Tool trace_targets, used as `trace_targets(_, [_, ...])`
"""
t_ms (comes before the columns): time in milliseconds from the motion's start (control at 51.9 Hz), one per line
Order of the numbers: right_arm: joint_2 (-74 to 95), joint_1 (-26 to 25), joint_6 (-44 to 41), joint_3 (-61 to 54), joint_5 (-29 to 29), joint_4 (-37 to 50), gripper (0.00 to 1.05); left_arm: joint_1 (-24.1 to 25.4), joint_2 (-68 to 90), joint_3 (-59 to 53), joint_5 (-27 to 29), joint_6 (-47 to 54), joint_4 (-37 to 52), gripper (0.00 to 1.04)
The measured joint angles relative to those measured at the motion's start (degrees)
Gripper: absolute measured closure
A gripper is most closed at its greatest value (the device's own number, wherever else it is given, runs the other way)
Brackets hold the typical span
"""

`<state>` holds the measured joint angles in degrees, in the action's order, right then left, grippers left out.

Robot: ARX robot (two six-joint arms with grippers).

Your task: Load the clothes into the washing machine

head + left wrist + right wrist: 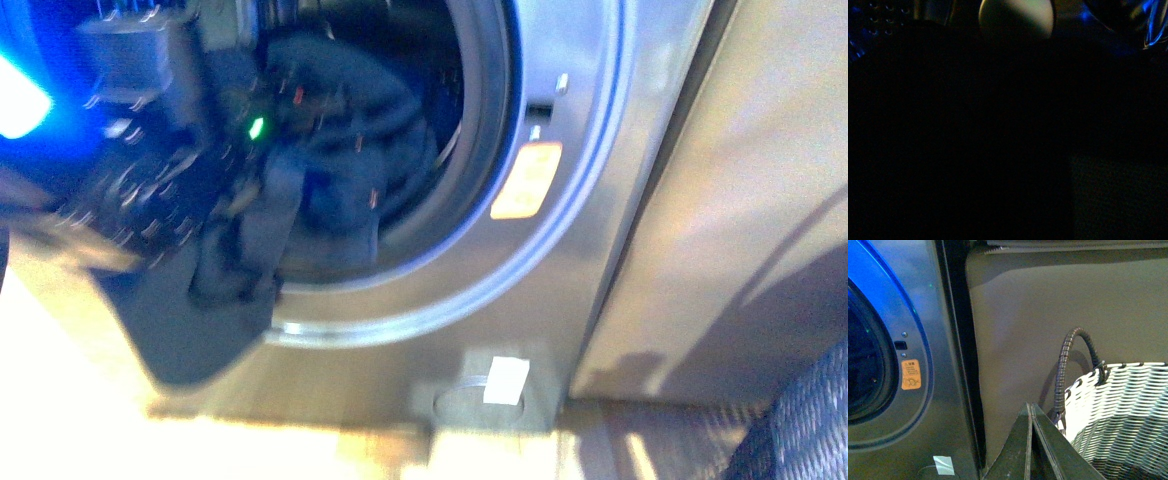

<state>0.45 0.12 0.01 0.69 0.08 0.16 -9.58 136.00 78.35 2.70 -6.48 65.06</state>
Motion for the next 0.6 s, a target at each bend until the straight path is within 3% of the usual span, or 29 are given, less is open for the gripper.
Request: trace_targets(598, [-0.2,0.0,0.0,-0.4,0.0,-0.1,1.02,-0.2,12.9,23.3,3.5,2.8,-10.6,0.98])
